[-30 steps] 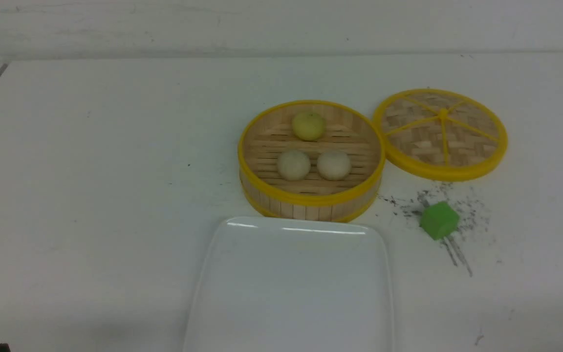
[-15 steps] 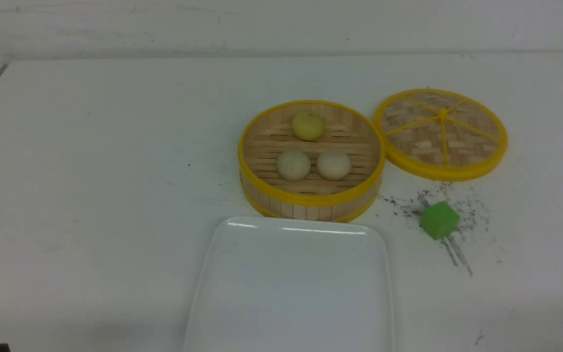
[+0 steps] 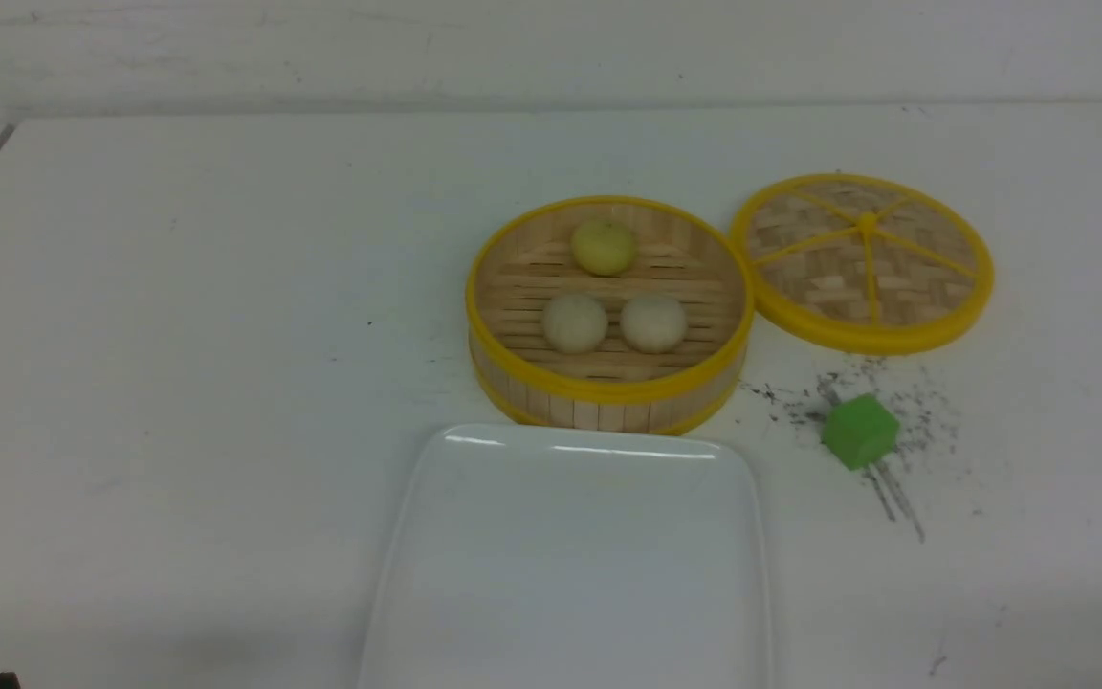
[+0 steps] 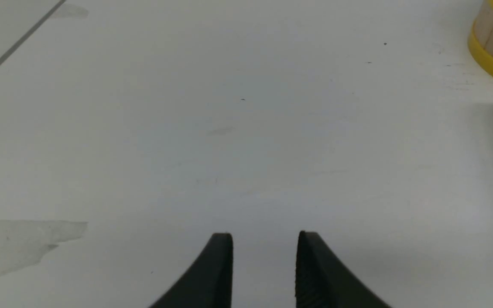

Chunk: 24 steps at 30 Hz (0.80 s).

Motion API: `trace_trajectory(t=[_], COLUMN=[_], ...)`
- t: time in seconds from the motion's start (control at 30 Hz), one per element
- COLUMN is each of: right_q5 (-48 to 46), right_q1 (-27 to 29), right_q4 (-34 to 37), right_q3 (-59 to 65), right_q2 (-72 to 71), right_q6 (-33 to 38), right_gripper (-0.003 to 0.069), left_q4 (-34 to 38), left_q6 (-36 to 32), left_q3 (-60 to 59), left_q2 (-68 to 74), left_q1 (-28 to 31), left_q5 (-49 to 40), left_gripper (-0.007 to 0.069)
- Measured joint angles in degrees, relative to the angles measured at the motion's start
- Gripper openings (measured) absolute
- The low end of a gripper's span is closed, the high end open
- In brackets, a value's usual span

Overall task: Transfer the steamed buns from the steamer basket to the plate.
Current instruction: Use the right arm to grab the steamed stuffed bun that is closest to it

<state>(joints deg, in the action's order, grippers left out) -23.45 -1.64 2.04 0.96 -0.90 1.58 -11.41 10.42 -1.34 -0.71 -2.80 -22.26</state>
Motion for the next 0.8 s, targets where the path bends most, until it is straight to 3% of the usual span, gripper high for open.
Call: trace_trajectory(t=[0.37,0.57,0.8], right_q5=[1.09,13.34,17.22], right_q1=[0.0,0.0,0.0], right_q4=[-0.62,3.43,4.26], right_q3=[0.11,0.0,-6.62], right_q2=[0.0,0.0,0.0], right_q6=[0.0,0.0,0.0], right_gripper=[0.024,0.024,0.024], left_q4=[0.0,0.0,0.0], left_q6=[0.0,0.0,0.0], left_q3=[0.0,0.0,0.0], left_q2=[0.0,0.0,0.0], left_q1=[0.0,0.0,0.0], left_q5=[0.0,0.0,0.0], left_gripper=[0.0241,0.0241,0.0241])
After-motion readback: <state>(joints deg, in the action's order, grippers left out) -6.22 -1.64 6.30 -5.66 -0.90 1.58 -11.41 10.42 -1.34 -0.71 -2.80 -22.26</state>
